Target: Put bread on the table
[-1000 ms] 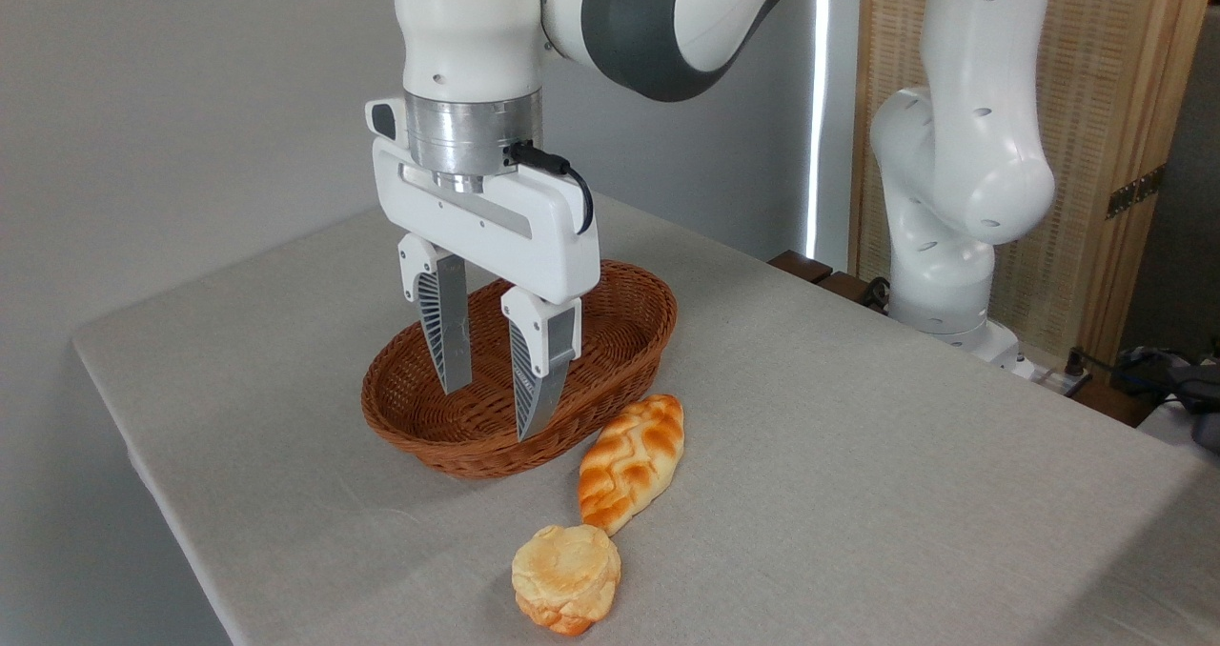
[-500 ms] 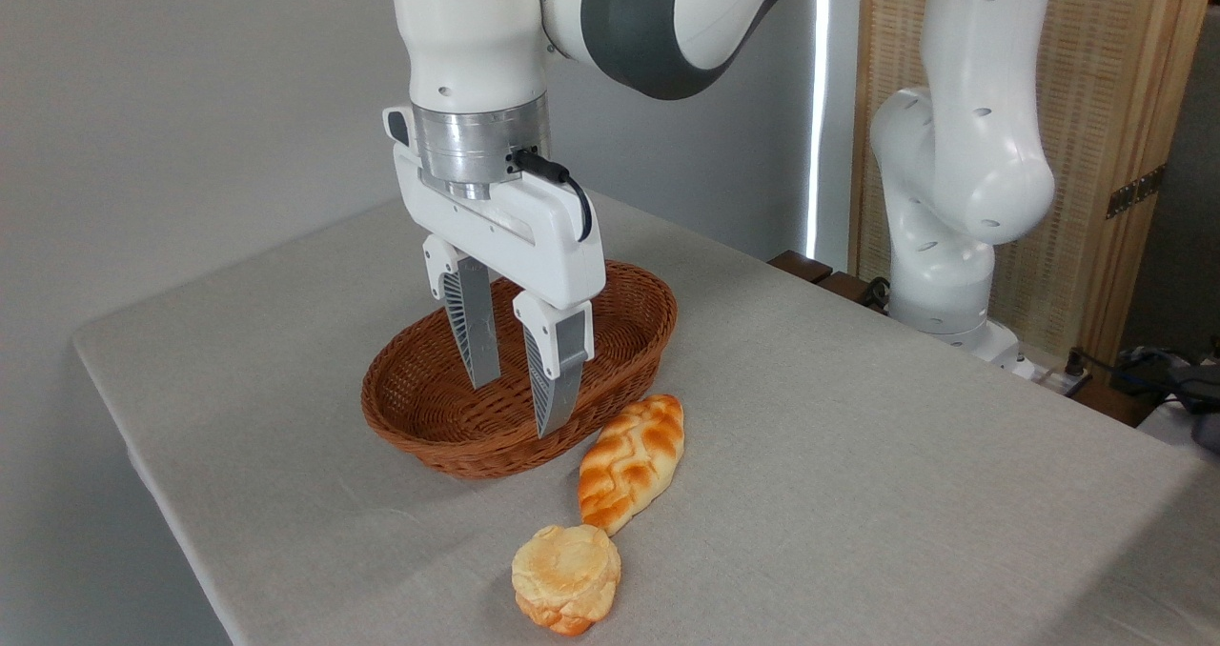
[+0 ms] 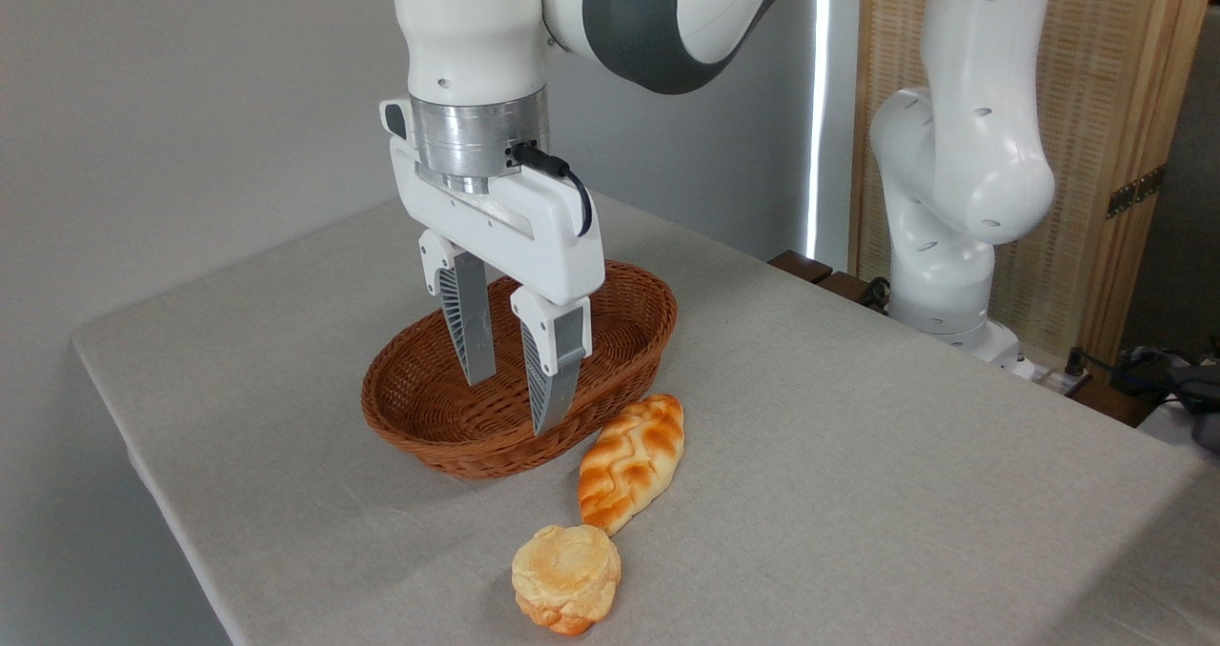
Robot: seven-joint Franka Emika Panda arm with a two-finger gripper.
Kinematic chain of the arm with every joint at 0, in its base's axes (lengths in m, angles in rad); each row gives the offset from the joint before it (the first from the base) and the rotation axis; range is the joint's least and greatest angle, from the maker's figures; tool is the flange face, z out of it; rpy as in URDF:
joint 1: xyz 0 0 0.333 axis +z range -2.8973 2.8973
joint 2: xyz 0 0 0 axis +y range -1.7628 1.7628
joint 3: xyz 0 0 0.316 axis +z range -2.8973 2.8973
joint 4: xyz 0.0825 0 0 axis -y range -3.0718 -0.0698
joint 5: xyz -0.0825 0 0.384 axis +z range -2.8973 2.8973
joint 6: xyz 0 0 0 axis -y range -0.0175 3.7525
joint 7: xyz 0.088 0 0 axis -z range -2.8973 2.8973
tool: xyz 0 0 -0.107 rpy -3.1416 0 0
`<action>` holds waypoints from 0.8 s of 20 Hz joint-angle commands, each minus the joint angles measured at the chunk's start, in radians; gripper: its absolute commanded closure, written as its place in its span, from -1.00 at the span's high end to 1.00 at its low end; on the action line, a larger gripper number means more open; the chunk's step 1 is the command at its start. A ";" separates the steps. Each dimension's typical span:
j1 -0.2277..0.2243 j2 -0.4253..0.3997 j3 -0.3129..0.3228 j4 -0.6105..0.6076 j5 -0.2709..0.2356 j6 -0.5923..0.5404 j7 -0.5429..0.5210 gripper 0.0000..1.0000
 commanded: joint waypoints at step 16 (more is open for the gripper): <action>0.482 -0.003 -0.446 0.011 -0.071 -0.023 0.023 1.00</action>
